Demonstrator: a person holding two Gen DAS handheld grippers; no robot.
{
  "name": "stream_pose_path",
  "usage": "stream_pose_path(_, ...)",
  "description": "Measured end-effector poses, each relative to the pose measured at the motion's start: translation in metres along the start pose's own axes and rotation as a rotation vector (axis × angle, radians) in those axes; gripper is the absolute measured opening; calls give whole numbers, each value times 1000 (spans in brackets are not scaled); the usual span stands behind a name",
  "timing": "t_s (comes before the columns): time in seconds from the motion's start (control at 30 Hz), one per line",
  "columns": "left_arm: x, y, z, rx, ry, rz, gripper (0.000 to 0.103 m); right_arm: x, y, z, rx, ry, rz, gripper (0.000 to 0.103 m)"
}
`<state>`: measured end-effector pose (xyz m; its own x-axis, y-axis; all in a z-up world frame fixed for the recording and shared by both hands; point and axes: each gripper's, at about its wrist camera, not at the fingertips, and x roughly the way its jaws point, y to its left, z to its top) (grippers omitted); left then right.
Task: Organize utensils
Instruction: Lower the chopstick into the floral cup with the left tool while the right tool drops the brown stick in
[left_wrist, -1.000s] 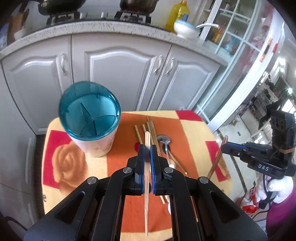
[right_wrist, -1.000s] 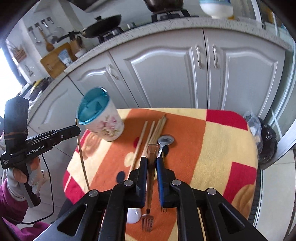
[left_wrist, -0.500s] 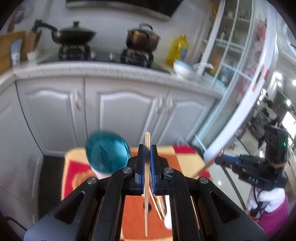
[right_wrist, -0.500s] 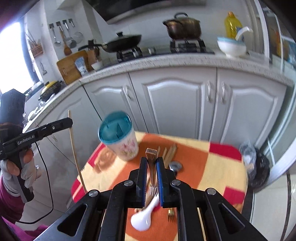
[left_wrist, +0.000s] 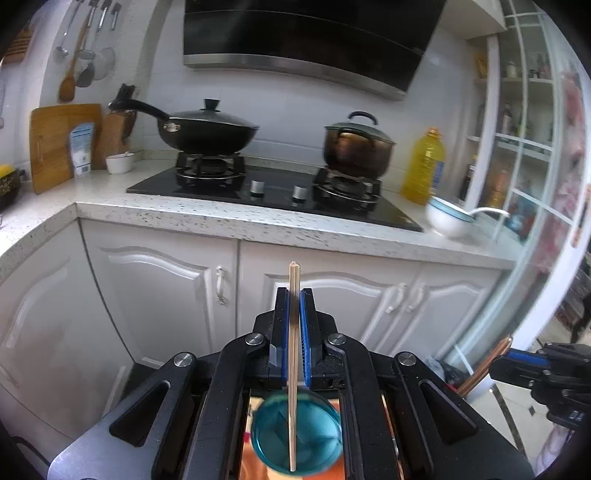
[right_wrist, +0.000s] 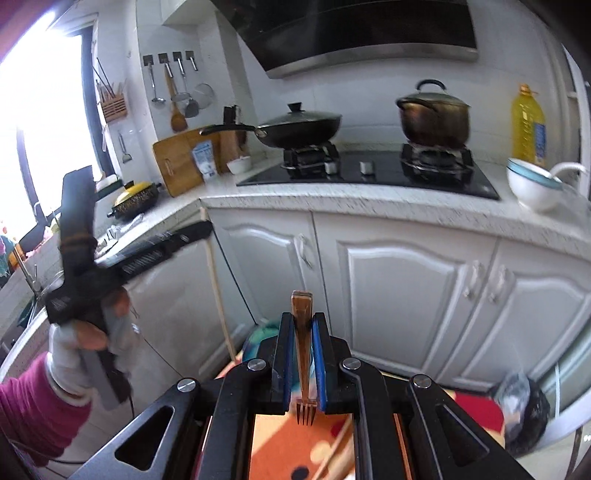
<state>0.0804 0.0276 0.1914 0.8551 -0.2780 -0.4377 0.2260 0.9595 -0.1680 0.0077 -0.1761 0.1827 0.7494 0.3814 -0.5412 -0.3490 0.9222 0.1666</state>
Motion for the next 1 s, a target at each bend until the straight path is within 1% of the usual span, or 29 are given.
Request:
stream_pose_path(0.1, 16, 3, -1, 2, -15, 28, 4, 25, 2, 17, -9, 0, 9, 9)
stream_pose_path(0.2, 29, 2, -8, 27, -32, 58, 4, 54, 2, 31, -14, 13, 22, 9)
stream_pose_path(0.37, 51, 6, -28, 35, 0, 74, 4, 96, 0, 36, -15, 53, 42, 9)
stream_pose_path(0.5, 64, 15, -47, 11, 57, 79, 4, 126, -4, 26, -13, 107, 56, 9)
stream_pose_path(0.63, 73, 21, -63, -15, 106, 79, 4, 152, -9, 9, 9, 174, 73, 9)
stream_pose_path(0.8, 80, 22, -74, -27, 140, 86, 4, 179, -11, -6, 22, 240, 73, 9)
stream_pose_path(0.93, 81, 23, -81, -37, 164, 84, 4, 191, -19, -14, 67, 259, 86, 9)
stream_pose_path(0.97, 81, 23, -83, -35, 168, 82, 5, 192, -21, -15, 72, 262, 86, 10)
stream_pose_path(1.0, 81, 23, -84, -32, 176, 76, 6, 190, -22, -17, 72, 262, 82, 16)
